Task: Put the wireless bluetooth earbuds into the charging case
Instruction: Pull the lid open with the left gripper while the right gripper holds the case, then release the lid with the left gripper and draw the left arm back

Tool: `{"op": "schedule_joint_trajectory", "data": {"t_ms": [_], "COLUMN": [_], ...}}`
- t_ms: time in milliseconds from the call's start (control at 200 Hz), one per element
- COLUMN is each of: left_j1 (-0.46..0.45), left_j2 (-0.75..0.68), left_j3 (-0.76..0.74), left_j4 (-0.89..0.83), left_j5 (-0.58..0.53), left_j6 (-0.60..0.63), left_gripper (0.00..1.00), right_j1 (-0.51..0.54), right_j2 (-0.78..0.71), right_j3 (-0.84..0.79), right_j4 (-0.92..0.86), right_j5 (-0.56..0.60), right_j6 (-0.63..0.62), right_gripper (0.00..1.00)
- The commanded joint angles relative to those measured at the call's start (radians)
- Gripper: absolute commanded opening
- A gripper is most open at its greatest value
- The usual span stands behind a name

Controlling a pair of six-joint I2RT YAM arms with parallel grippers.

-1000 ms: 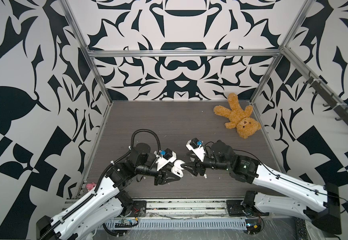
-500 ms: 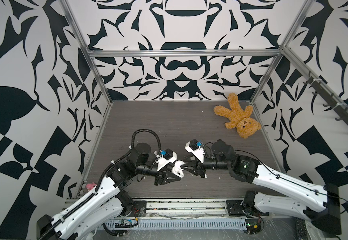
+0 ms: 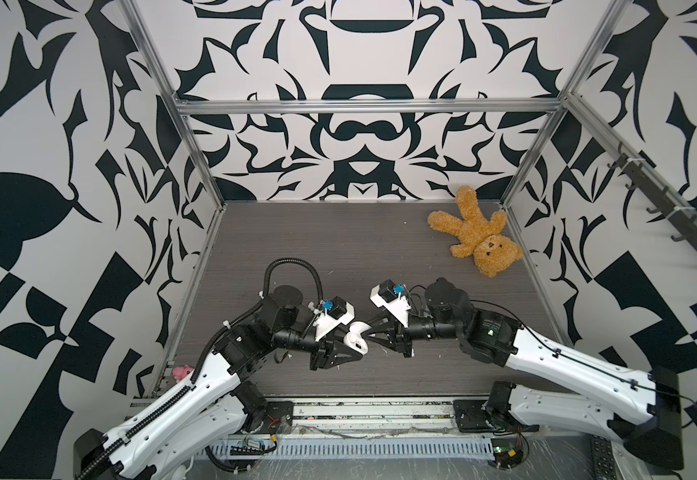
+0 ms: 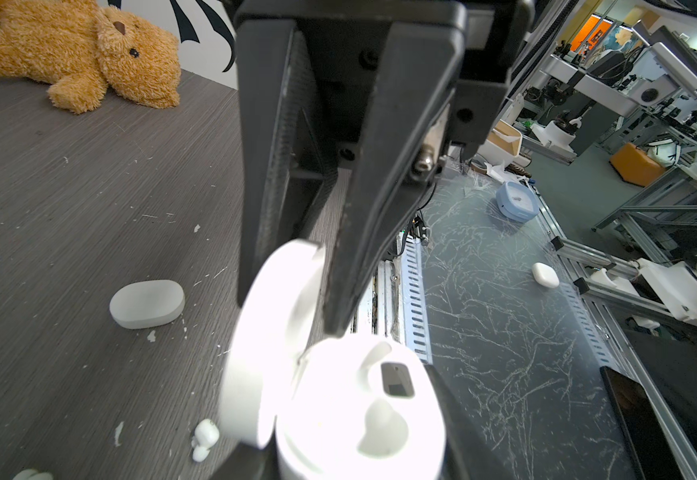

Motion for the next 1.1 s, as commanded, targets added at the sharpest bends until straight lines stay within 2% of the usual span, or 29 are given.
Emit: {"op": "schedule_joint_trajectory", "data": {"t_ms": [0,315,405,455,510,550,640,680,770,835,970,1005,1095], "left_j1": [-0.004,-0.004,-0.004,-0.004,-0.004,-0.004,-0.004,-0.004,-0.004,-0.004,-0.004,-0.004,-0.004], "left_j2": [-0.004,-0.006,-0.007,-0.008,-0.008,-0.009,-0.015,-0.02,-0.035,-0.051,-0.1,-0.116,-0.172], "left_j3": [0.021,0.019,0.021,0.019,0.019,0.019,0.015,0.013,0.007,-0.002,-0.016,-0.023,-0.036], "left_j4": [0.014,0.016,0.017,0.018,0.02,0.02,0.026,0.03,0.038,0.048,0.066,0.071,0.085], "left_j5": [-0.004,-0.004,-0.009,-0.017,-0.026,-0.036,-0.06,-0.074,-0.093,-0.113,-0.148,-0.162,-0.21], "left_j6": [-0.009,-0.011,-0.012,-0.011,-0.013,-0.015,-0.021,-0.025,-0.022,-0.025,-0.025,-0.026,-0.026], "left_gripper": [0.0,0.0,0.0,0.0,0.0,0.09,0.38,0.49,0.62,0.76,0.84,0.9,0.96], "right_j1": [0.002,0.005,0.007,0.007,0.007,0.008,0.007,0.007,0.007,0.007,0.007,0.007,0.008], "right_j2": [0.002,0.022,0.018,0.016,0.015,0.015,0.009,0.007,0.007,0.01,0.02,0.024,0.053], "right_j3": [0.046,0.056,0.057,0.058,0.06,0.062,0.062,0.062,0.073,0.084,0.108,0.113,0.135], "right_j4": [0.043,0.028,0.029,0.029,0.024,0.022,0.022,0.022,0.007,0.003,0.0,-0.003,-0.006], "right_j5": [-0.037,-0.022,-0.022,-0.023,-0.022,-0.021,-0.007,0.008,0.062,0.099,0.175,0.198,0.293], "right_j6": [-0.001,-0.01,-0.013,-0.016,-0.017,-0.019,-0.021,-0.025,-0.037,-0.051,-0.076,-0.084,-0.112], "right_gripper": [0.22,0.14,0.09,0.0,0.0,0.0,0.0,0.0,0.0,0.0,0.0,0.0,0.0]}}
